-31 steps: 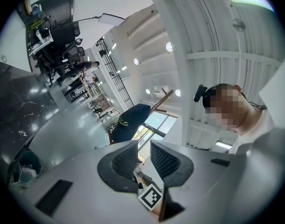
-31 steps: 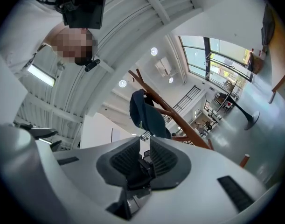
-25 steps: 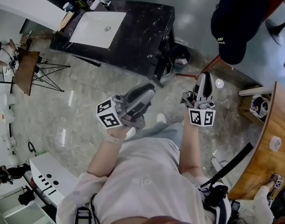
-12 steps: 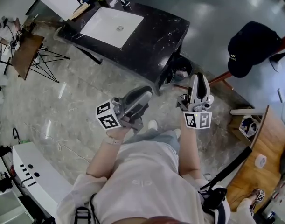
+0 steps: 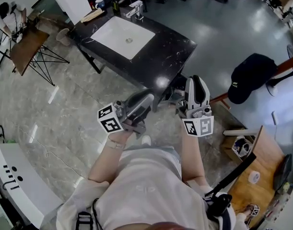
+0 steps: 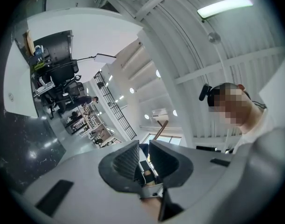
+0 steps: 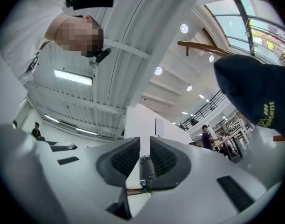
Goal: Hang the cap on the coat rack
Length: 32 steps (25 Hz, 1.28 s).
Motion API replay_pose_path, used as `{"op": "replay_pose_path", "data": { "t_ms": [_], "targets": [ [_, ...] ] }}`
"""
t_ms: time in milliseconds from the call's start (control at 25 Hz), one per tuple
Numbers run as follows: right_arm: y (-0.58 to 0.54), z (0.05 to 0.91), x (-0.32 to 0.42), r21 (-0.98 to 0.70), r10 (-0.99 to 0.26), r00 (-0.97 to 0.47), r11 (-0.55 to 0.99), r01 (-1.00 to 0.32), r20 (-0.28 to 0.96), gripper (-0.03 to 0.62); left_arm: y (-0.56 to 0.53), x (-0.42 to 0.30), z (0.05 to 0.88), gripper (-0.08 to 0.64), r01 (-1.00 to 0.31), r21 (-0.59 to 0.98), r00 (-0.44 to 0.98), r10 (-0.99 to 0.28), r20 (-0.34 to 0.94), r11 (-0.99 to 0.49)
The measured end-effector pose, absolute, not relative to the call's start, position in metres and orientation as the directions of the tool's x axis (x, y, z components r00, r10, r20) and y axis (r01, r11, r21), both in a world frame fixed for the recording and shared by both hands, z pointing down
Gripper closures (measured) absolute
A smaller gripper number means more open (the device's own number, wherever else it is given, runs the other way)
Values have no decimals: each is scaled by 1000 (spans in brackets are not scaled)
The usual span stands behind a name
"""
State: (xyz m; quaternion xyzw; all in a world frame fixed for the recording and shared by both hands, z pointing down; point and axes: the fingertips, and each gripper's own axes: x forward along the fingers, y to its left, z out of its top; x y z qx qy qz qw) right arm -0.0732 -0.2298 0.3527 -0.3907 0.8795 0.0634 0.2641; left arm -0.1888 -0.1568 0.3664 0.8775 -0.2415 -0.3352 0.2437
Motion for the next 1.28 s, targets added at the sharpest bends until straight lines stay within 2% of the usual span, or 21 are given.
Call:
{"op": "replay_pose_path", "data": {
  "t_ms": [360, 600, 880, 1280],
  "targets": [
    [-182, 286, -118, 4, -550, -644, 759, -652, -532, 545, -139, -209, 324, 494, -238, 520, 650, -532, -542, -820],
    [-170, 270, -106, -49, -553, -631, 772, -634, -544, 545, -147, -194, 312, 500, -171, 502, 674, -472, -568, -848],
    [-159, 254, -59, -31, -606, -575, 703, -711, -550, 545, -157, -151, 294, 506, -44, 470, 711, -358, -605, -882],
    [-134, 245, 48, 3, -696, -471, 558, -830, -542, 545, -162, -45, 273, 508, 123, 421, 748, -195, -634, -898]
  ]
}}
